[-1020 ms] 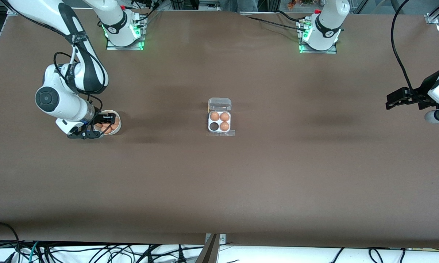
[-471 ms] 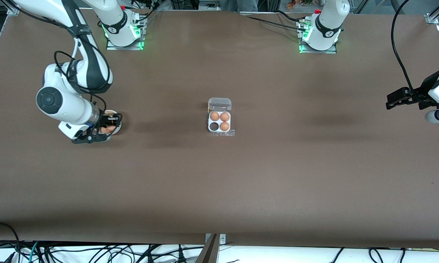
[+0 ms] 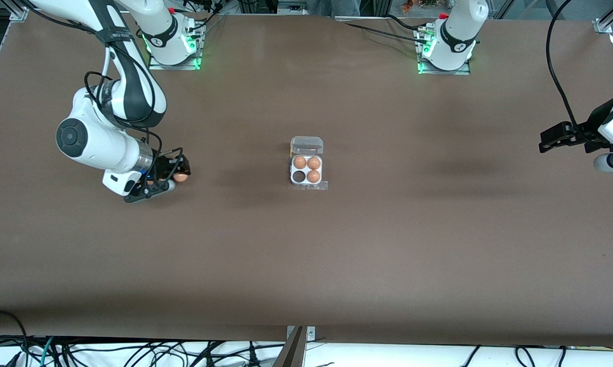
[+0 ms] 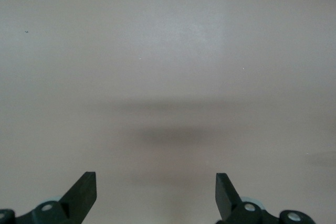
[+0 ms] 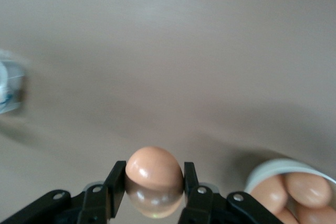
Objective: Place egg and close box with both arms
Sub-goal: 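Lift the egg out of the bowl with the right gripper, then carry the egg with the right gripper to the clear egg box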
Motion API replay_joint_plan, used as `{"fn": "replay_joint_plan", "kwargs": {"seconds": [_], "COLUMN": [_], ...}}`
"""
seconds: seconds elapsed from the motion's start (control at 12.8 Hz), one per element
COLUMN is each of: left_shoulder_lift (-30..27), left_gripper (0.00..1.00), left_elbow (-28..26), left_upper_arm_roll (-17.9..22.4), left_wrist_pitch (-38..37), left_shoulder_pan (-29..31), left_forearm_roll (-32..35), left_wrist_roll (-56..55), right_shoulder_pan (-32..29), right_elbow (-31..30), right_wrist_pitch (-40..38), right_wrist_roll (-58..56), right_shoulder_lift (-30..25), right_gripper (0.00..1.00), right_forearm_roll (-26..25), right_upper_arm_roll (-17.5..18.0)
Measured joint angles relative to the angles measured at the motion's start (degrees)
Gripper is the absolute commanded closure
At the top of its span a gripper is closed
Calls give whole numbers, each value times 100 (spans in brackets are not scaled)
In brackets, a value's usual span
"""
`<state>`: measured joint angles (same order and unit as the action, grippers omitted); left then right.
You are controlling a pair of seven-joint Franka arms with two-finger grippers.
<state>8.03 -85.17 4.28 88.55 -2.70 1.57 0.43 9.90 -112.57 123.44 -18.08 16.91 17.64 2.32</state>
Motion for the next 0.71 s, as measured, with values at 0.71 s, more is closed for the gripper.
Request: {"fn": "replay_joint_plan", "kwargs": {"seconds": [0.71], "left_shoulder_lift": [0], "left_gripper": [0], "left_elbow": [0], "left_upper_arm_roll": [28], "left_wrist_pitch": [0], "left_shoulder_pan": [30], "left_forearm_roll": [0], "left_wrist_roll": [0], "right_shoulder_pan": [26], "right_elbow": [148], "right_wrist_pitch": [-43], "right_wrist_roll": [-6540], "right_shoulder_lift": [874], "right_gripper": [75], "right_forearm_roll": [3741], "right_upper_arm_roll": [23]}}
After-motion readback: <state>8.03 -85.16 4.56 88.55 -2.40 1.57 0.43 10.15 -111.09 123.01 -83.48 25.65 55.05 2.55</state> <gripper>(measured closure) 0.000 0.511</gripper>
